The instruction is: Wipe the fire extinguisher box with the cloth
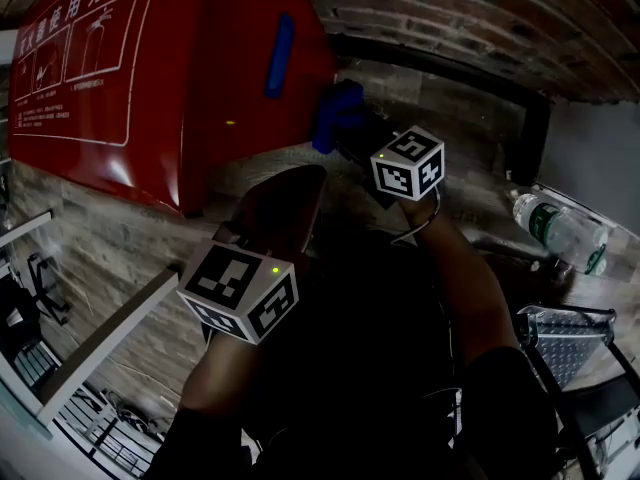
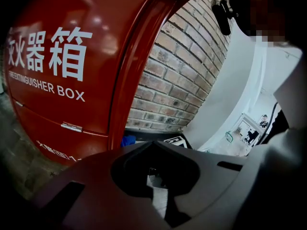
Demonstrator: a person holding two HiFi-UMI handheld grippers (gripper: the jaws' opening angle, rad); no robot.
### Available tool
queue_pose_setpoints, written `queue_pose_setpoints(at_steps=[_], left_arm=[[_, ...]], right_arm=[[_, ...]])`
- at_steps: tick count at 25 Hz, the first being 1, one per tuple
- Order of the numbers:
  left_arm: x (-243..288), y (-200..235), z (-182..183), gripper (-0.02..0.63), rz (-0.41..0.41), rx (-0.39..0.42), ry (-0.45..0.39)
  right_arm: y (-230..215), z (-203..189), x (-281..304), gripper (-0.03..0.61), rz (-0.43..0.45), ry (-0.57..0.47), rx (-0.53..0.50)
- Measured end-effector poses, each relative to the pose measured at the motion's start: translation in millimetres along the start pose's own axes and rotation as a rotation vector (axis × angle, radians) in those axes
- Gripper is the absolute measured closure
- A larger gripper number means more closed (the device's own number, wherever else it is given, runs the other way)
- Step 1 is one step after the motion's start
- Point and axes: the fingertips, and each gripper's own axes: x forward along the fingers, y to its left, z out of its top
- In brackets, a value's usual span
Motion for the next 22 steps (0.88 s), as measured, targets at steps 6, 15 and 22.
queue_pose_setpoints(at_steps=[6, 15, 22], left_arm=[[-12.7, 15.0, 4.8, 0.620, 0.065, -0.001, -0.027], [-25.4, 39.1, 7.1, 0.620, 0.135, 0.008, -0.031], [-36.1, 57.1, 10.2, 0.620, 0.168, 0.003, -0.040]], right_arm=[[61.9, 90.5, -24.6, 0.537, 0.113, -0.233, -0.126], [151.1, 167.4, -55.0, 0.537, 0.182, -0.360, -0.390], [194.7, 213.5, -71.3, 0.537, 0.217, -0.445, -0.433]])
